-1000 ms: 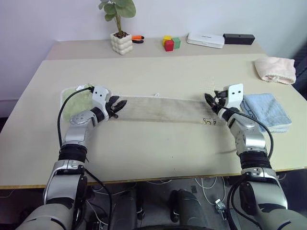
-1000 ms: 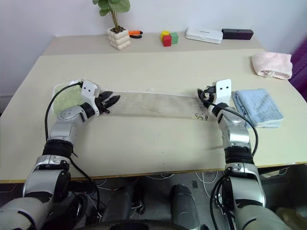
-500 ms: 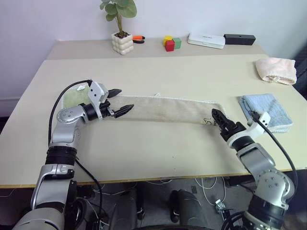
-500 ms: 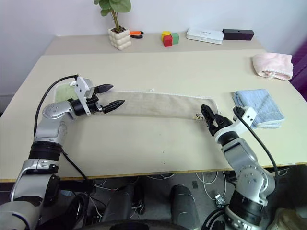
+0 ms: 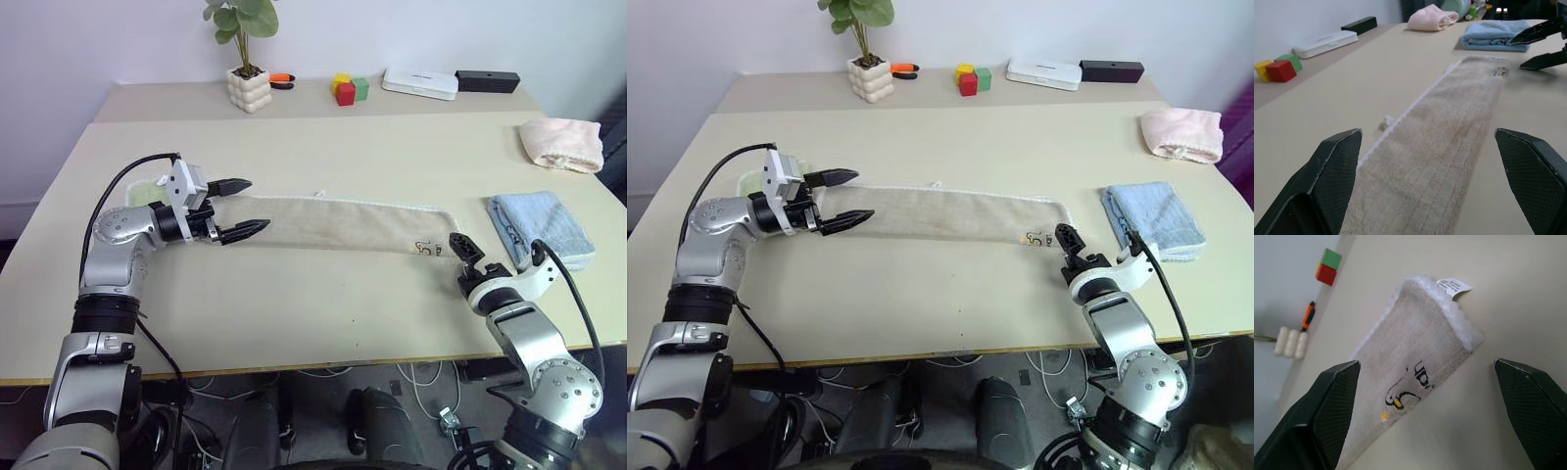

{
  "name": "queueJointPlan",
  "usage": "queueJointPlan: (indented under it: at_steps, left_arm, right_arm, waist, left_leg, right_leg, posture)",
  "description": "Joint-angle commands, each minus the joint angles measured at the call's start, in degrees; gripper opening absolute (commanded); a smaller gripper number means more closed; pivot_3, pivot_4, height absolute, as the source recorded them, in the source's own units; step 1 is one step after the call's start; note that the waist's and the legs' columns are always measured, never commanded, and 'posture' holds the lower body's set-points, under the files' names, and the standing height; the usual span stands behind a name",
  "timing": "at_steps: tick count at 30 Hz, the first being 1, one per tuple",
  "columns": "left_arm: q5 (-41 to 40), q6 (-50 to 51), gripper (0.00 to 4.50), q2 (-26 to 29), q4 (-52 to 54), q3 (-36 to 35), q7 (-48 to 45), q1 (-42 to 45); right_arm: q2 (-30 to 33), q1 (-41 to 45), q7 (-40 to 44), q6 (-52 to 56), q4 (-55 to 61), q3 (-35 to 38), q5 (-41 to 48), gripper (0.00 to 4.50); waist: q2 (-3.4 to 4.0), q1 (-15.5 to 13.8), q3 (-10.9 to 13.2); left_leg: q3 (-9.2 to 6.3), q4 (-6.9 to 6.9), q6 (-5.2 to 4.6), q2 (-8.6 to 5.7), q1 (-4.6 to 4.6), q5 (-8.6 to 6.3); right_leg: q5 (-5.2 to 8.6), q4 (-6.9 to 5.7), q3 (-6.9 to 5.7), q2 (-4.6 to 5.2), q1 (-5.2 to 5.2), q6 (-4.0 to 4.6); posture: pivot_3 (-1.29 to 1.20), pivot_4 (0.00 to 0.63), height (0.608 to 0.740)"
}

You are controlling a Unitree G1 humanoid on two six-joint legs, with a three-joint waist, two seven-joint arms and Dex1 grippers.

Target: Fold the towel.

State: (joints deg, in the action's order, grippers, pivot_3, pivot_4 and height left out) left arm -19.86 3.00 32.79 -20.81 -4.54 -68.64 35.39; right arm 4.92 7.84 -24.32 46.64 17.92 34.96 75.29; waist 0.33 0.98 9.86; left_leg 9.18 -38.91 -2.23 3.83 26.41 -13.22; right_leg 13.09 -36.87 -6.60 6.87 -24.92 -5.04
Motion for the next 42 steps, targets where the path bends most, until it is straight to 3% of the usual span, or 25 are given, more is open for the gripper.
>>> queueJointPlan:
  at_steps: [1,7,8,10,17,20,25,32,42]
  left_arm:
    - [-1.4,0.54,4.44,0.74,4.1,-1.57,1.19,-1.7]
    - [-1.89,2.45,4.44,0.94,8.34,-1.78,3.25,-4.04]
    - [-1.82,2.6,4.49,1.03,8.82,-1.88,3.67,-4.32]
    - [-1.87,3.13,4.5,1.36,9.8,-2.19,4.24,-4.94]
    - [-2.18,3.67,4.5,2.1,11.16,-2.49,5.56,-5.95]
    - [-2.14,3.59,4.5,2.05,11.21,-2.41,5.86,-6.06]
    - [-1.79,2.77,4.5,1.54,10.24,-1.88,6.32,-5.41]
    - [-1.29,1.24,4.5,1.2,8.25,-1.34,6.44,-4.15]
    - [-1.12,0.07,4.5,1.33,6.96,-1.5,6.27,-3.81]
  right_arm:
    - [1.98,1.94,0.61,-0.41,-4.42,-1.56,1.34,4.45]
    - [3.71,5.61,3.48,-3.42,-12.51,-3.53,-3.27,4.45]
    - [3.57,6.51,3.99,-3.85,-13.24,-3.94,-3.62,4.23]
    - [3.26,8.25,4.49,-4.61,-14.46,-4.67,-4.4,3.64]
    - [3.63,10.45,5.64,-6.46,-16.34,-5.87,-8.31,0.08]
    - [6.03,11.9,7.36,-6.59,-16.75,-6.51,-10.95,0.08]
    - [16.51,13.98,16.04,-8.66,-18.87,-11.33,-22.68,0.08]
    - [25.44,14.59,26.85,-11.03,-19.89,-15.68,-33.56,0.08]
    - [34.53,15.45,43.7,-17.2,-6.96,-37.57,-54.92,0.08]
  waist:
    - [0.0,0.09,0.0]
    - [-0.12,0.14,-0.07]
    - [-0.17,0.14,-0.1]
    - [-0.2,0.15,-0.12]
    - [-0.27,0.19,-0.17]
    - [-0.28,0.04,-0.17]
    - [-0.11,-0.31,-0.07]
    - [-0.09,-0.14,-0.06]
    - [-0.09,-0.17,-0.05]
  left_leg:
    - [0.0,0.0,0.0,0.0,-0.01,0.0]
    - [0.0,0.01,0.0,0.01,-0.04,0.0]
    - [0.0,0.0,0.0,0.01,-0.04,0.0]
    - [0.0,0.0,0.0,0.01,-0.05,0.0]
    - [0.02,0.05,0.01,0.03,-0.05,0.0]
    - [0.02,0.05,0.01,0.03,-0.04,0.0]
    - [0.05,0.05,-0.05,0.01,0.05,-0.03]
    - [0.12,0.22,-0.05,-0.01,0.05,-0.02]
    - [0.11,0.25,-0.04,0.0,0.05,-0.02]
  right_leg:
    - [0.0,0.01,0.01,0.0,0.0,0.0]
    - [0.0,0.01,0.0,-0.02,0.03,0.0]
    - [0.0,0.01,0.0,-0.02,0.04,0.0]
    - [0.0,0.01,0.01,-0.02,0.05,0.0]
    - [0.0,0.03,0.01,-0.03,0.02,0.0]
    - [0.0,0.15,0.01,-0.03,0.04,0.01]
    - [0.03,0.36,0.02,-0.01,0.06,0.06]
    - [-0.02,0.52,0.0,-0.05,0.04,-0.02]
    - [-0.01,0.54,0.0,-0.04,0.0,-0.03]
  posture:
    - [0.0,0.15,0.74]
    - [0.0,0.15,0.74]
    - [0.0,0.15,0.74]
    - [0.0,0.15,0.74]
    - [0.0,0.15,0.74]
    - [0.0,0.15,0.74]
    - [0.0,0.15,0.74]
    - [0.0,0.15,0.74]
    - [0.0,0.15,0.74]
